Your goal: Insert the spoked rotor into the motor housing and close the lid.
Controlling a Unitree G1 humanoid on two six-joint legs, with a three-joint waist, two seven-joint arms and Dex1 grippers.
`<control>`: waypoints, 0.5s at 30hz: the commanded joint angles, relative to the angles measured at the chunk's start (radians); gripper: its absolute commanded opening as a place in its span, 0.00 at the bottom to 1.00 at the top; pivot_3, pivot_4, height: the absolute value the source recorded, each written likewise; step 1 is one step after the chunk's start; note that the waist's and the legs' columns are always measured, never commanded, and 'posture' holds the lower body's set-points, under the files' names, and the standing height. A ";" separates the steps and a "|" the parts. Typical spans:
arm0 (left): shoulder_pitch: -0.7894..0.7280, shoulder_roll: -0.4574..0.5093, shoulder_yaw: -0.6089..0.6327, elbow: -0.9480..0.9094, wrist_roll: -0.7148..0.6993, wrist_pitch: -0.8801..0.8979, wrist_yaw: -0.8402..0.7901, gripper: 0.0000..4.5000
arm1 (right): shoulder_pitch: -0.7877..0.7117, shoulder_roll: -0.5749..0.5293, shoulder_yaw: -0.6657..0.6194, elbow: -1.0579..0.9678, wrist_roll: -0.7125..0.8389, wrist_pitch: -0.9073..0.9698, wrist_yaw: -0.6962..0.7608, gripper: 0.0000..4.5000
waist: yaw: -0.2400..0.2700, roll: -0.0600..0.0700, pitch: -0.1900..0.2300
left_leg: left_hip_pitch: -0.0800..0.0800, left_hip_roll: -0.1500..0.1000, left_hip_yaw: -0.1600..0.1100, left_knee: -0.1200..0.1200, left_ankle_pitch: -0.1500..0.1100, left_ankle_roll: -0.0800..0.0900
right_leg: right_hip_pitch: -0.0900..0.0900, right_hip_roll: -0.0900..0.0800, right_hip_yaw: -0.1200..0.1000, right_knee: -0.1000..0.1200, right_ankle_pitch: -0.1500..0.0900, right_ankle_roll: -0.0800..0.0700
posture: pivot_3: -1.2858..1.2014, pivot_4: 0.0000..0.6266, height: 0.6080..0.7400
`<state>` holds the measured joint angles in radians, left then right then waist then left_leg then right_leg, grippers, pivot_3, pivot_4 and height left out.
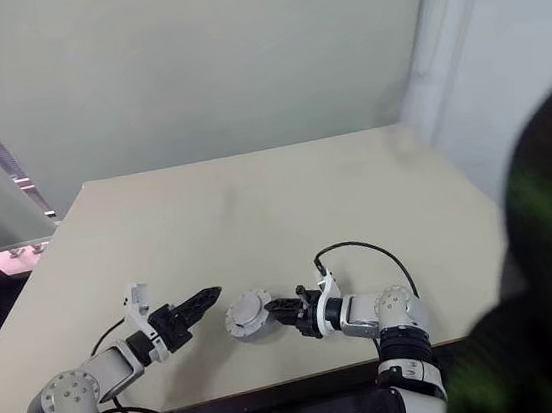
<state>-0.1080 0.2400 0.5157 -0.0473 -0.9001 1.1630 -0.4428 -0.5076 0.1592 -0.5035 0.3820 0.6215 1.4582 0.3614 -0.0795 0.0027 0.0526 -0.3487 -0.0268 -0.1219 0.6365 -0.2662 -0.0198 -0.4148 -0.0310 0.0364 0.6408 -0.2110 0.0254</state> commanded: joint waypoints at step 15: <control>0.021 -0.116 0.012 0.001 -0.239 0.013 0.137 1.00 | -0.107 0.106 -0.059 -0.105 0.252 0.042 -0.083 0.27 | 0.000 0.000 0.000 | -0.010 -0.001 0.001 0.003 0.000 0.000 | -0.008 0.001 0.002 0.001 0.000 -0.001 | 0.52 0.00 1.00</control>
<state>-0.0819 0.1275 0.5346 -0.0516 -1.1143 1.1864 -0.3064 -0.5230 0.1602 -0.5596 0.3291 0.7959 1.4966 0.2711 -0.0794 0.0026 0.0524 -0.3588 -0.0276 -0.1212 0.6394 -0.2660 -0.0196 -0.4223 -0.0305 0.0381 0.6419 -0.2105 0.0248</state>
